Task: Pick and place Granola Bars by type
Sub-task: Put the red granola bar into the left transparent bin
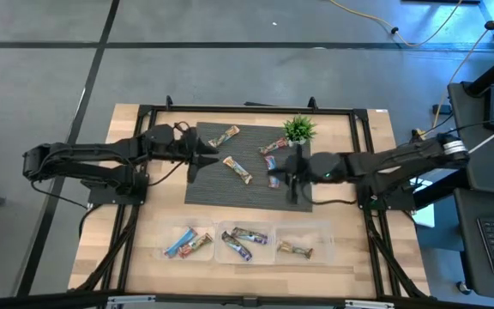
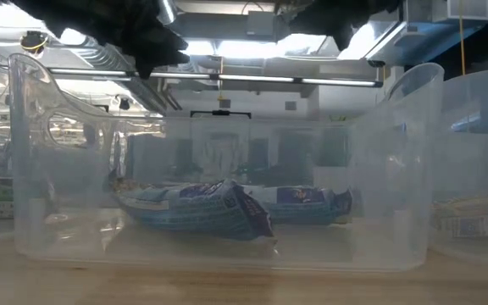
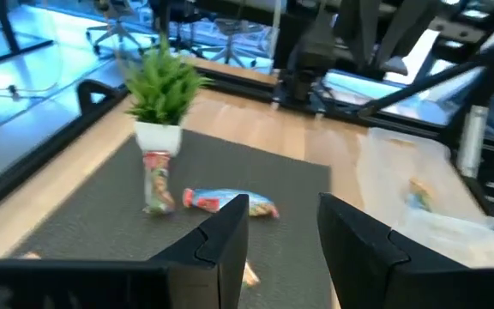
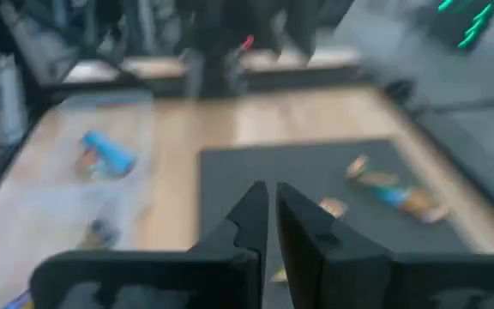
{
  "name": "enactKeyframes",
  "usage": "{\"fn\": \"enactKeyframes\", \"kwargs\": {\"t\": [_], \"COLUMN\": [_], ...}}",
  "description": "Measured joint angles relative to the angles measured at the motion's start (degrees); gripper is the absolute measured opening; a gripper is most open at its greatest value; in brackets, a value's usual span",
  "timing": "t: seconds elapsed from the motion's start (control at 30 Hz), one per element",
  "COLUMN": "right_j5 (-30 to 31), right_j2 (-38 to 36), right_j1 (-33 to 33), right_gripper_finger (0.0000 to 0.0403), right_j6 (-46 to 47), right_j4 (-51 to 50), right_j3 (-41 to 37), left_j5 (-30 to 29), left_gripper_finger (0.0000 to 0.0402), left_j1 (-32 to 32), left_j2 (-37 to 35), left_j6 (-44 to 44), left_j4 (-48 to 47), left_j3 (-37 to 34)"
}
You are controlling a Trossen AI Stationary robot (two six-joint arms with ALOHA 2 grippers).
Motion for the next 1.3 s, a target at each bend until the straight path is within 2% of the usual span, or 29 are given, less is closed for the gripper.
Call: {"fn": "enactKeyframes", "kwargs": {"t": [0.1, 0.23, 0.33, 0.43, 0.53, 0.7, 0.83, 0.97, 1.07, 1.13, 1.3], "right_j5": [4.59, 8.27, 8.01, 6.06, 3.76, 3.33, 3.31, 3.31, 3.36, 3.40, 3.44], "right_j2": [-2.35, -4.52, -5.79, -7.22, -8.34, -9.31, -9.74, -10.37, -10.86, -10.88, -10.89], "right_j1": [-1.72, -3.48, -4.23, -4.88, -5.15, -5.24, -5.24, -5.24, -5.27, -5.37, -5.39], "right_gripper_finger": [0.0032, 0.0032, 0.0032, 0.0032, 0.0032, 0.0032, 0.0032, 0.0032, 0.0032, 0.0032, 0.0032], "right_j6": [-0.44, 4.76, 7.97, 11.23, 14.40, 16.44, 16.43, 19.50, 21.28, 20.73, 20.50], "right_j4": [3.40, 2.13, -2.48, -8.18, -13.82, -20.38, -26.78, -34.95, -39.09, -39.51, -39.74], "right_j3": [-2.82, -4.30, -4.50, -4.55, -4.55, -4.55, -4.55, -4.55, -4.55, -4.54, -4.53], "left_j5": [0.09, 0.60, 1.41, 5.57, 7.99, 6.78, 6.07, 1.46, -6.32, -8.55, -13.85], "left_gripper_finger": [0.0132, 0.0132, 0.0132, 0.0132, 0.0132, 0.0132, 0.0132, 0.0132, 0.0132, 0.0132, 0.0132], "left_j1": [2.44, 5.76, 6.99, 7.50, 7.66, 6.89, 5.40, 3.49, 2.00, 1.27, -0.88], "left_j2": [4.92, 12.97, 19.49, 25.98, 32.88, 43.92, 49.86, 54.12, 56.91, 58.32, 61.29], "left_j6": [0.18, 3.46, 7.98, 11.61, 11.81, 11.40, 11.49, 7.27, 0.54, -4.81, -10.19], "left_j4": [-0.51, -3.34, -4.07, -6.52, -10.22, -11.25, -12.42, -17.65, -17.88, -17.10, -14.34], "left_j3": [3.85, 11.53, 17.44, 23.70, 30.74, 40.10, 44.90, 48.88, 51.13, 51.92, 52.41]}}
